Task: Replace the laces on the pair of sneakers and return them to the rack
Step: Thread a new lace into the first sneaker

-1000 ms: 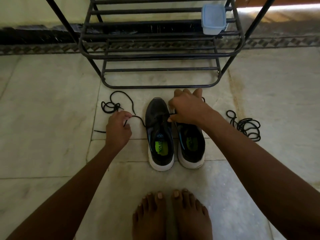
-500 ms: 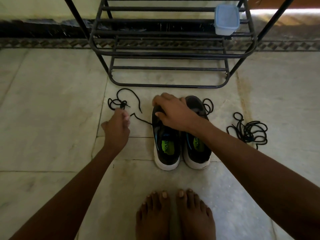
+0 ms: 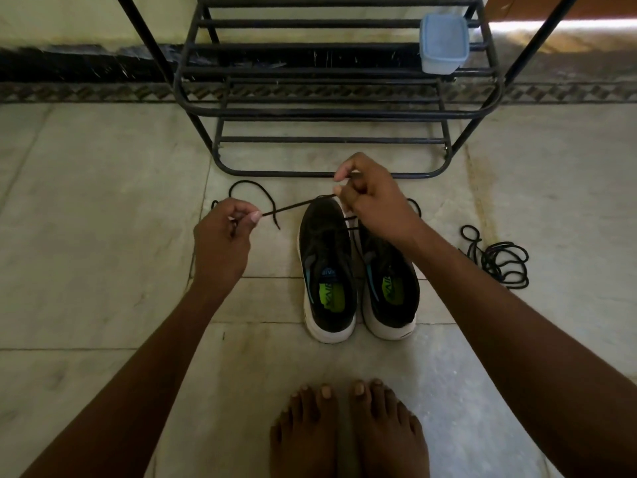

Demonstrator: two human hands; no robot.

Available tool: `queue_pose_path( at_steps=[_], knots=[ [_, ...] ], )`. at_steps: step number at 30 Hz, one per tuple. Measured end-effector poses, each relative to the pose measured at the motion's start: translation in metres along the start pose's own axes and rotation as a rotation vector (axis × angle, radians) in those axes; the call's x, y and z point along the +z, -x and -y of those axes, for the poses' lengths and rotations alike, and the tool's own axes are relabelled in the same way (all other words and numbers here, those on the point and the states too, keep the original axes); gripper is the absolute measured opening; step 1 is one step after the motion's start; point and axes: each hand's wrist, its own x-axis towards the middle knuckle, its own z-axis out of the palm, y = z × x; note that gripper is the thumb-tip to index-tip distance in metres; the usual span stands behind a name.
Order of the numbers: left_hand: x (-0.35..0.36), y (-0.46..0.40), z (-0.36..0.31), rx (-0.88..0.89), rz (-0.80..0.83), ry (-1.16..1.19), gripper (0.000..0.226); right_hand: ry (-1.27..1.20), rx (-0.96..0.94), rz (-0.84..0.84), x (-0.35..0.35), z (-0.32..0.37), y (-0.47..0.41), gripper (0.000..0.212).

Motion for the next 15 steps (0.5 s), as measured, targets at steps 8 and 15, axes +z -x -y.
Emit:
queue_pose_path(
  at_steps=[8, 15],
  knots=[
    [0.028, -0.003, -0.031, 0.016, 0.173, 0.064, 0.008, 0.235, 0.068, 0.054, -0.004, -0.009, 0.001, 0.008],
    [0.06, 0.013, -0.022, -0.193, 0.331, -0.027, 0.014, -0.04, 0.145, -0.025, -0.015, -0.009, 0.004, 0.016]
  ],
)
